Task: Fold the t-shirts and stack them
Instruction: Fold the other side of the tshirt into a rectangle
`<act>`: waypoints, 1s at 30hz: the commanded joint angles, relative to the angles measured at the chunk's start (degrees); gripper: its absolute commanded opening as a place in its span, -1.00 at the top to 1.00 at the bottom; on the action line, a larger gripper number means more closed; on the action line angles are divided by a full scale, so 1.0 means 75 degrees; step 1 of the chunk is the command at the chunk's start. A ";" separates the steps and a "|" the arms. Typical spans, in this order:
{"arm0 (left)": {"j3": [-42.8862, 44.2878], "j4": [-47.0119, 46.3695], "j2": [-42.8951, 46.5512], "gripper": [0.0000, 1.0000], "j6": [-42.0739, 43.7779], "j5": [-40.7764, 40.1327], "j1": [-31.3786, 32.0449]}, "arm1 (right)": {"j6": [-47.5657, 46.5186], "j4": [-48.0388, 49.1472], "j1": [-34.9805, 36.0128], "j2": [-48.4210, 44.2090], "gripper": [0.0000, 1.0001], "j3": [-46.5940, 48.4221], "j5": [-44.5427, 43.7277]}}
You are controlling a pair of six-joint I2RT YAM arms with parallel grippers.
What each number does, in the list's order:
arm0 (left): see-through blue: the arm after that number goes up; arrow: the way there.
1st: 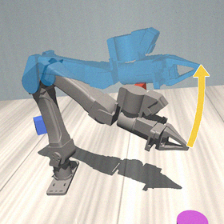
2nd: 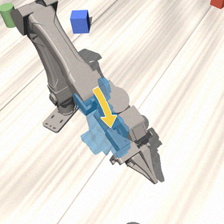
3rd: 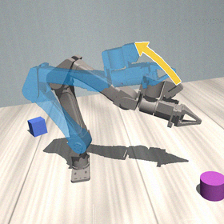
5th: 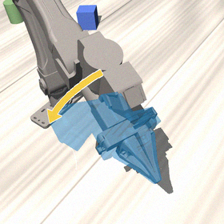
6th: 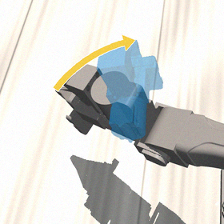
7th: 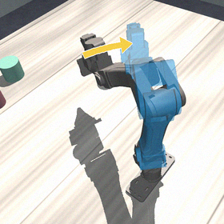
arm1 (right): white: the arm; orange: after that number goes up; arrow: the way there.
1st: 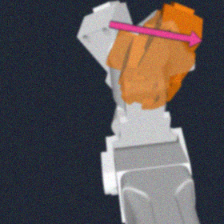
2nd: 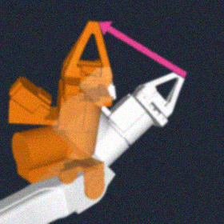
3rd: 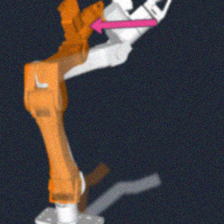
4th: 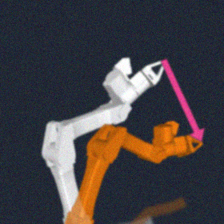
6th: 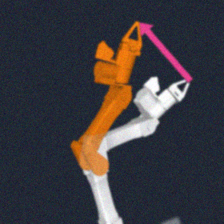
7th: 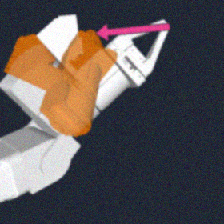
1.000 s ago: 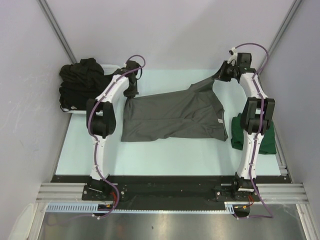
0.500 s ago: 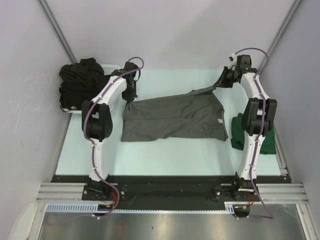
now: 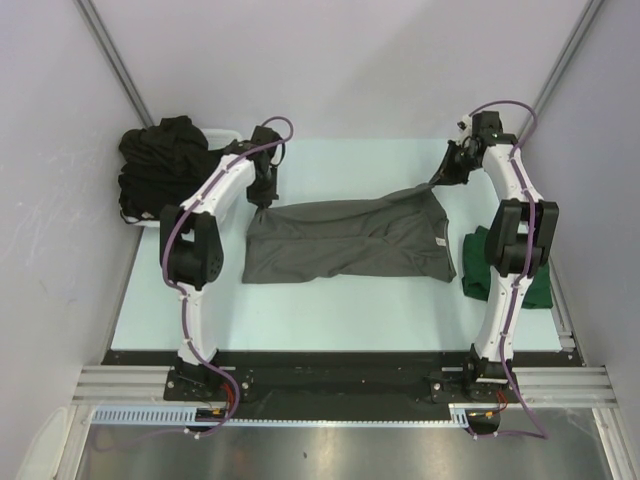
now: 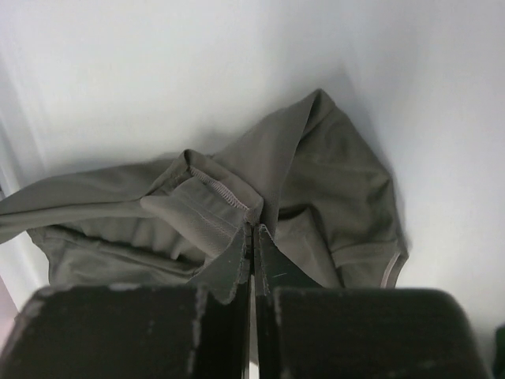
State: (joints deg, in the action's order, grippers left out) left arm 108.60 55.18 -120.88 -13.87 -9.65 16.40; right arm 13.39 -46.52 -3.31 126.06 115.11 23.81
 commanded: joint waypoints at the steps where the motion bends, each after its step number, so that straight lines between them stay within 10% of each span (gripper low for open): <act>1: -0.0171 0.0073 0.0648 1.00 0.0185 0.0091 0.0074 | 0.0031 -0.0674 0.0254 -0.0788 1.00 -0.0137 -0.0245; 30: -0.1566 -0.0056 0.1715 1.00 0.0232 0.0185 0.0192 | 0.0102 -0.1706 0.0418 -0.2112 1.00 -0.1859 -0.1171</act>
State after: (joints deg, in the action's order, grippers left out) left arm 96.95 55.42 -112.27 -12.97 -8.75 17.32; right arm 13.54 -57.23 -0.21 113.99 102.52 15.68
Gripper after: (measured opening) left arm 0.009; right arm 0.010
